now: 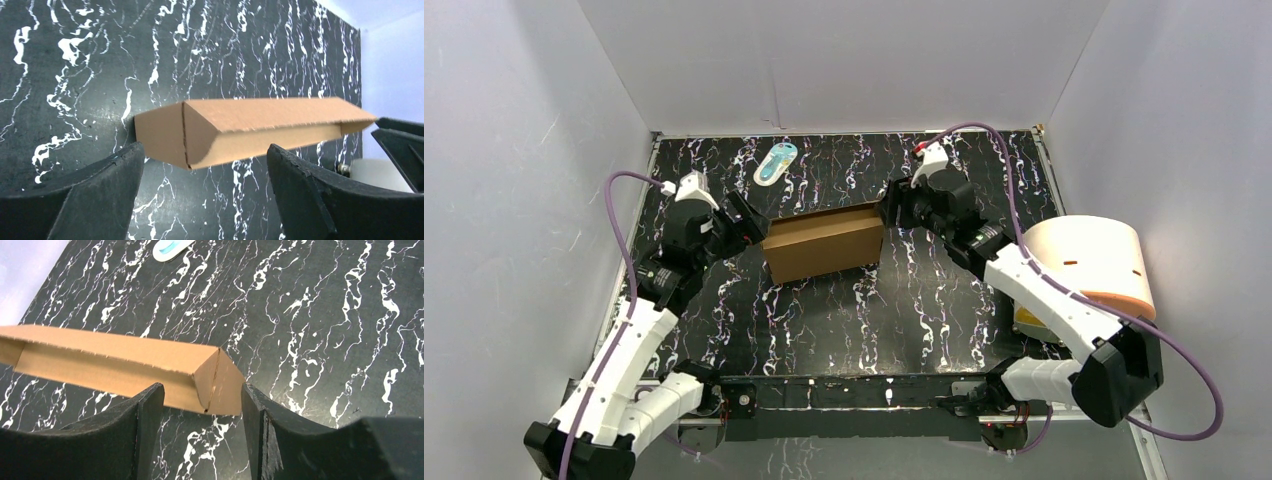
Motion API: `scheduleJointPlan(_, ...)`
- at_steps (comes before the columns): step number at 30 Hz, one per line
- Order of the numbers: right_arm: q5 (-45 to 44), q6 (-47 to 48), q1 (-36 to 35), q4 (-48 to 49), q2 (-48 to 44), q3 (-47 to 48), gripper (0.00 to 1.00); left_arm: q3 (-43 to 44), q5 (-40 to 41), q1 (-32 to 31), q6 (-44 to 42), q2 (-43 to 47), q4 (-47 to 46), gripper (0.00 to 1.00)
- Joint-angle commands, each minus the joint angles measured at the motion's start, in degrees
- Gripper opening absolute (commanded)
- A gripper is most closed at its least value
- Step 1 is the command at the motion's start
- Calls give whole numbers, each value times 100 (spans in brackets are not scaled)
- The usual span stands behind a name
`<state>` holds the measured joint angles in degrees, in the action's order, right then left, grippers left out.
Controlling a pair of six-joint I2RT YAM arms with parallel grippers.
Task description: Fold the paper box
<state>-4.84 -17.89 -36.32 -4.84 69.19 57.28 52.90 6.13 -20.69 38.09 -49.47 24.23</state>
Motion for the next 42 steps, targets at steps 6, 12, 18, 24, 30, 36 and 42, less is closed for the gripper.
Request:
scheduleJointPlan(6,-153,-241,125,340,414,726,65,313,-401,695,286,-332,-333,85)
scheduleJointPlan(12,-100,-245,164,263,649,795,63,228,-469,724,248,-561,-301,78)
scheduleJointPlan(18,77,-263,169,188,745,637,61,-101,-561,732,308,-514,-275,66)
scheduleJointPlan(24,269,-212,171,146,706,243,61,-576,-916,729,418,-348,-431,57)
scheduleJointPlan(30,436,-173,176,297,640,-147,60,-912,-1098,728,489,-282,-448,54)
scheduleJointPlan(36,687,-108,228,363,624,-276,60,-1105,-925,745,481,-86,-396,51)
scheduleJointPlan(42,1417,-67,471,428,599,-247,60,-1338,-1499,1016,517,-54,-586,45)
